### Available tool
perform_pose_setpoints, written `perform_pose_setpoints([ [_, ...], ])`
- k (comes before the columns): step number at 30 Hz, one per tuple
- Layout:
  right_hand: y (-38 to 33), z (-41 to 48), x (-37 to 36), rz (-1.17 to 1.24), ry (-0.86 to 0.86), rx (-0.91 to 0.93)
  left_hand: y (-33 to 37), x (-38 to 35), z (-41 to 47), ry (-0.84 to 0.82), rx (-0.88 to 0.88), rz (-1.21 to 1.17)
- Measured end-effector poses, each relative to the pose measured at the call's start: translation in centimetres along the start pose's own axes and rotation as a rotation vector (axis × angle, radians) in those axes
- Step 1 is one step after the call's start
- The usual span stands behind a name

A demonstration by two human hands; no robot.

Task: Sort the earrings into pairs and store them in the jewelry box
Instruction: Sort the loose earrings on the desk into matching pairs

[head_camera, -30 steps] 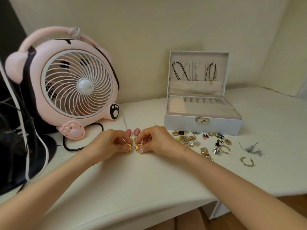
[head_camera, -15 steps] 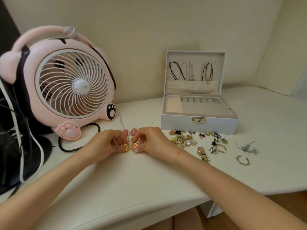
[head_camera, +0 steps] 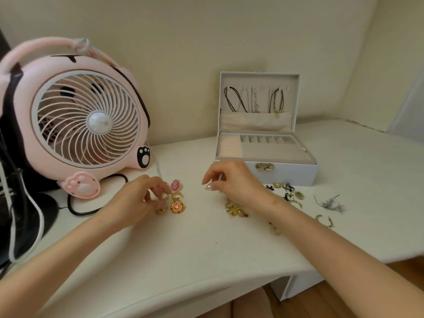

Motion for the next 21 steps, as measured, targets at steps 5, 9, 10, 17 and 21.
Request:
perform_pose_setpoints([
  [5, 4.0, -0.5, 4.2, -0.293, 0.038, -0.095, 3.3, -1.0, 0.3, 0.002, -0.099, -0.032],
  [9, 5.8, -1.2, 3.8, -0.311, -0.009, -0.132, 5.2, -2.4, 0.8, -0.032, -0.126, -0.022],
  [10, 6.0, -1.2, 3.6, -0.311, -0.006, -0.130, 5.6, -2.7, 1.0, -0.036, -0.135, -0.025],
  [17, 6.4, -0.9, 2.8, -0.320, -0.012, -0.134, 6.9, -4.1, 2.4, -0.039, -0.139, 0.007],
  [21, 6.4, -1.0, 4.5, -0.009, 0.045, -0.216, 8.1, -4.2, 2.8, 0.002, -0.191, -0.004],
])
Point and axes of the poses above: each hand's wrist, its own z-axis towards the middle knuckle, its own x-axis out of the back of the hand, y = z × x, the point moved 9 cm from there along z, towards the middle knuckle, and after that the axes turned 6 degrees about y, right-handed, at the moved point
